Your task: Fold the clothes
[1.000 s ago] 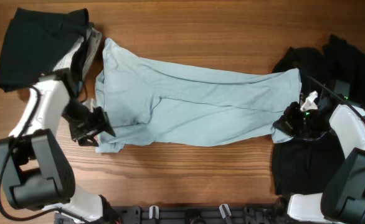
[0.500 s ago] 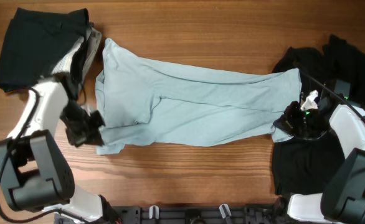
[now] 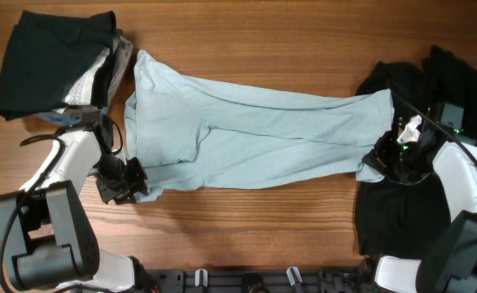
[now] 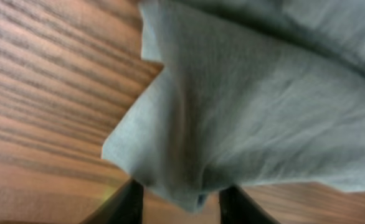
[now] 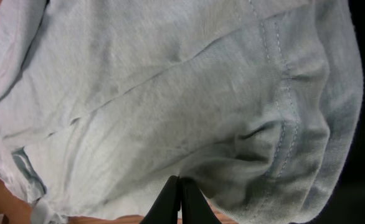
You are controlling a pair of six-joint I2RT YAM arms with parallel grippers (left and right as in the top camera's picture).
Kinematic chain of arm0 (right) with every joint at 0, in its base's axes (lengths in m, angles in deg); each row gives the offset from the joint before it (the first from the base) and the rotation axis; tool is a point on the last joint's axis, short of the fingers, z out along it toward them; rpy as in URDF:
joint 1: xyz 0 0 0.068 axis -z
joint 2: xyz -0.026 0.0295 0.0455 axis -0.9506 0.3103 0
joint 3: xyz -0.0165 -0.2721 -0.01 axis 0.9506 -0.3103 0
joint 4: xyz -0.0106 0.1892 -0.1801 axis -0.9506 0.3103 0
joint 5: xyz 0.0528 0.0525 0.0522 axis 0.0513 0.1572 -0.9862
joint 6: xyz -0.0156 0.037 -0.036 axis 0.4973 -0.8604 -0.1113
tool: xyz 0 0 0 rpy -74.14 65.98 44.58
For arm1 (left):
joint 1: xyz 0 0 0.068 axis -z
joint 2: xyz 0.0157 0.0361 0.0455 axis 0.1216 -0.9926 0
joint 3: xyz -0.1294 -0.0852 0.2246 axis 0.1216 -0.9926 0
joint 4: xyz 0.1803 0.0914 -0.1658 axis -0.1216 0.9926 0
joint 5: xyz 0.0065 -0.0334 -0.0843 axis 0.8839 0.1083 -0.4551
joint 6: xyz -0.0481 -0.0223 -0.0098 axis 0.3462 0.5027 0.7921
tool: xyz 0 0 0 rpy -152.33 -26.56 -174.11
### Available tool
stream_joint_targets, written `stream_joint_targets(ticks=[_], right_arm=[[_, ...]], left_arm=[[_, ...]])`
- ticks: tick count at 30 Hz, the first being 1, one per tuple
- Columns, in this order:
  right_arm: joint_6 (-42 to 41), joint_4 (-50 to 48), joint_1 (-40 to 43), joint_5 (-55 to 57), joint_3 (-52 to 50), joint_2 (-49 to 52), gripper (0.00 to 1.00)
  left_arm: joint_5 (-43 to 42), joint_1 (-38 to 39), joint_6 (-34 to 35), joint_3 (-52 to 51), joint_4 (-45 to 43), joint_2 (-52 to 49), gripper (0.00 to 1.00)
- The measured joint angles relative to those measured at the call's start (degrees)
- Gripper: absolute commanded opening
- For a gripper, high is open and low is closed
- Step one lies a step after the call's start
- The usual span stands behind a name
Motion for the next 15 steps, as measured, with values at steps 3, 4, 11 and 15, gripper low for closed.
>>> stream_joint_targets(ticks=[3, 4, 11, 15], right_arm=[[0.00, -0.11, 0.00, 0.37, 0.00, 0.00, 0.05], [0.00, -0.09, 0.00, 0.59, 0.00, 0.00, 0.04], [-0.07, 6.47, 0.00, 3.74, 1.97, -0.04, 0.04], [-0.74, 18.58, 0.00, 11.85, 9.20, -0.42, 0.04]], left_arm=[[0.96, 0.00, 0.33, -0.02, -1.49, 0.00, 0.04], [1.99, 0.00, 0.46, -0.02, -1.60, 0.00, 0.04], [5.62, 0.00, 0.15, 10.05, 15.23, -0.26, 0.04], [7.26, 0.00, -0.55, 25.00, 22.97, -0.04, 0.04]])
